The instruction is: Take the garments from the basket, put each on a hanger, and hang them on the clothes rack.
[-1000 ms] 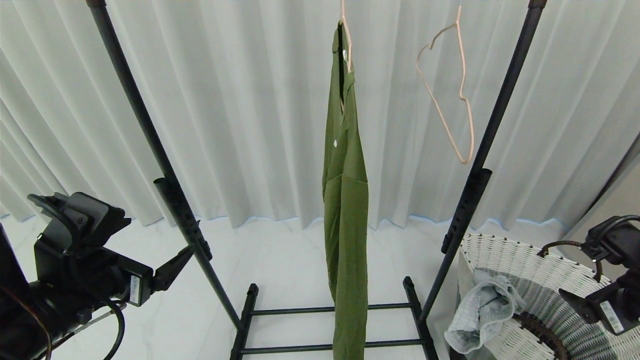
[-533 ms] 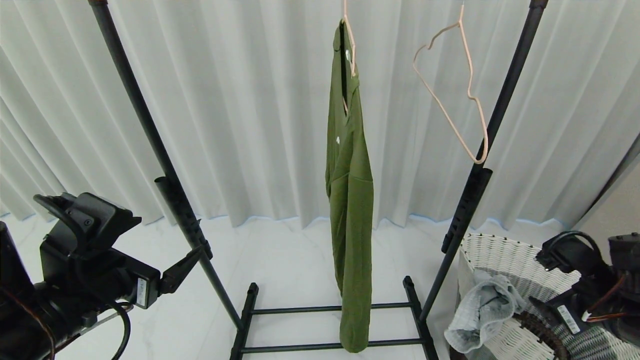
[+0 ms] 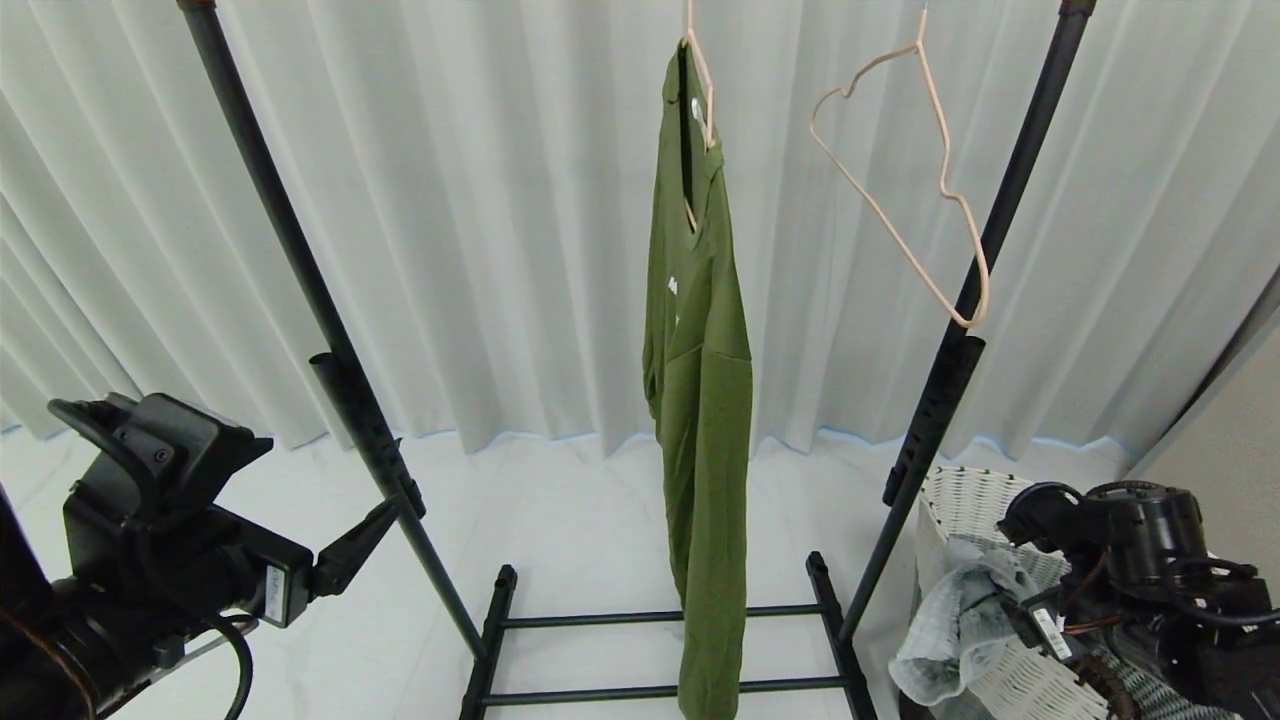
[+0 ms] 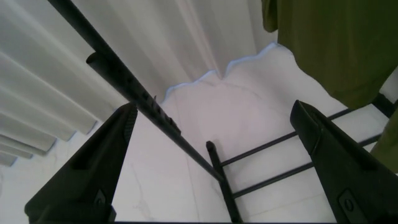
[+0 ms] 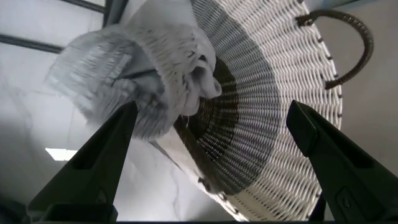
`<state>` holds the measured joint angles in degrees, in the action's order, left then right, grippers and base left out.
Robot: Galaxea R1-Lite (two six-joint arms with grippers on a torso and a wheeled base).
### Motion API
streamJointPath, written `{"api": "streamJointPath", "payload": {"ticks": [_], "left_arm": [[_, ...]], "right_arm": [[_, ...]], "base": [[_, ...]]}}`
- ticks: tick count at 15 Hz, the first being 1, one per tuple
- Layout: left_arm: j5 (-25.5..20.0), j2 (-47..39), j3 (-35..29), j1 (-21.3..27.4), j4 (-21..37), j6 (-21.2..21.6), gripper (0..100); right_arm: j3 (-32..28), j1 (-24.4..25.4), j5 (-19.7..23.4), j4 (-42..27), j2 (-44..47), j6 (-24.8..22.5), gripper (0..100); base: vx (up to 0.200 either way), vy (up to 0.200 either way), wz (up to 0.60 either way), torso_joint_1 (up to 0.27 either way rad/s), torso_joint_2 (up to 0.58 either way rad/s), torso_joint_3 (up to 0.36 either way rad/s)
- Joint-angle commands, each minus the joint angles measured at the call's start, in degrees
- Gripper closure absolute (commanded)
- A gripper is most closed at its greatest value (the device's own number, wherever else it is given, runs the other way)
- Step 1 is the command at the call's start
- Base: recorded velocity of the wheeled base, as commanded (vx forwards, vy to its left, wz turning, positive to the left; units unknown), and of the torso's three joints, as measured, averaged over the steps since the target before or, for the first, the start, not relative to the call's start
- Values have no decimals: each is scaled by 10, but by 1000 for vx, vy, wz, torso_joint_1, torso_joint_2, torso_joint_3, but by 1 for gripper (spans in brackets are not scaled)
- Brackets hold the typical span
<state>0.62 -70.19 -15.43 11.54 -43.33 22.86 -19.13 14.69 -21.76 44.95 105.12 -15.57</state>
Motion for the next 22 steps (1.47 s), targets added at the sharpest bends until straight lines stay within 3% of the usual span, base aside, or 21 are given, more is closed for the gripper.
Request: {"api": "streamJointPath", "payload": {"ticks": [1, 6, 7, 12, 15, 22], "left_arm": [[1, 3, 1, 1, 0, 0, 0], [11, 5, 2, 2, 0, 1, 0], [11, 6, 2, 2, 0, 1, 0], [15, 6, 13, 1, 0, 2, 0], [43, 5, 27, 1, 0, 2, 0], [53, 9, 41, 1, -1, 3, 0]], "right_arm": [[-4, -12, 0, 27, 66, 0, 0], [-28, -34, -33, 117, 135, -2, 0], [-28, -34, -34, 117, 136, 0, 100], [-29, -28, -36, 118, 120, -1, 100], [-56, 3, -36, 110, 46, -5, 100], [-98, 111, -36, 26, -87, -18, 100]], "base": [[0, 0, 0, 0, 0, 0], [0, 0, 0, 0, 0, 0], [0, 0, 0, 0, 0, 0], [0, 0, 0, 0, 0, 0], [0, 0, 0, 0, 0, 0], [-200, 0, 0, 6, 4, 2]]}}
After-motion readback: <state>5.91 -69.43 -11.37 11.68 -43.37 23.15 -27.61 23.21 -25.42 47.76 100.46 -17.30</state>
